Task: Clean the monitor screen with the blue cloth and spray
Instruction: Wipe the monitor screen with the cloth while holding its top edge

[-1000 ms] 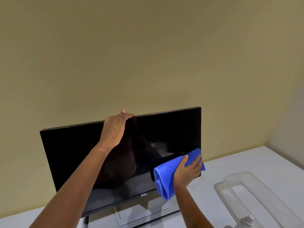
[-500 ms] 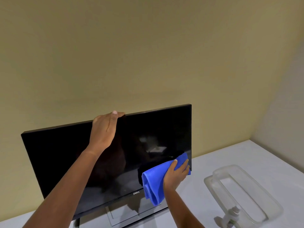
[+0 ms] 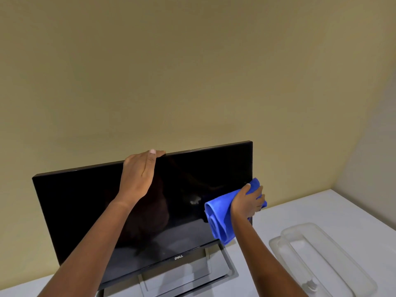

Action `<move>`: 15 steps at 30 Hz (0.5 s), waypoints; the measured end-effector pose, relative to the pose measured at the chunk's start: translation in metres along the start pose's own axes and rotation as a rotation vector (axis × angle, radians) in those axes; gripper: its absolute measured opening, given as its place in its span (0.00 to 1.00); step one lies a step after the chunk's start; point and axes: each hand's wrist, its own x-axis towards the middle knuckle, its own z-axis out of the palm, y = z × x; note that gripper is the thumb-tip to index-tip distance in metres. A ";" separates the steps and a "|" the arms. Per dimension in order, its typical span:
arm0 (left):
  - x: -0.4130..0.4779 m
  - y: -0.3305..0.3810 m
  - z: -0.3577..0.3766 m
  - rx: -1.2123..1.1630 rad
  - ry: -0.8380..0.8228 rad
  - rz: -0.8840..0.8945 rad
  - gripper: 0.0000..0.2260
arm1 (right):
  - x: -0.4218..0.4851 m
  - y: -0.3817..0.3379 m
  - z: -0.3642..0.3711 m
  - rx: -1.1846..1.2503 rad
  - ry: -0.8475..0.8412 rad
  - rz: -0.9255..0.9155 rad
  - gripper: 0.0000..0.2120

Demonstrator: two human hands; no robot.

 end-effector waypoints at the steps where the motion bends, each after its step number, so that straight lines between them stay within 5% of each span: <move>1: 0.000 0.000 0.001 0.004 0.005 -0.006 0.21 | 0.000 -0.011 0.002 -0.009 0.003 -0.027 0.25; 8: 0.002 0.002 0.003 -0.009 0.023 -0.046 0.22 | -0.029 -0.084 0.019 -0.097 -0.038 -0.257 0.27; 15: 0.002 0.005 0.003 -0.102 0.038 -0.003 0.41 | -0.134 -0.049 0.045 -0.283 -0.119 -0.947 0.26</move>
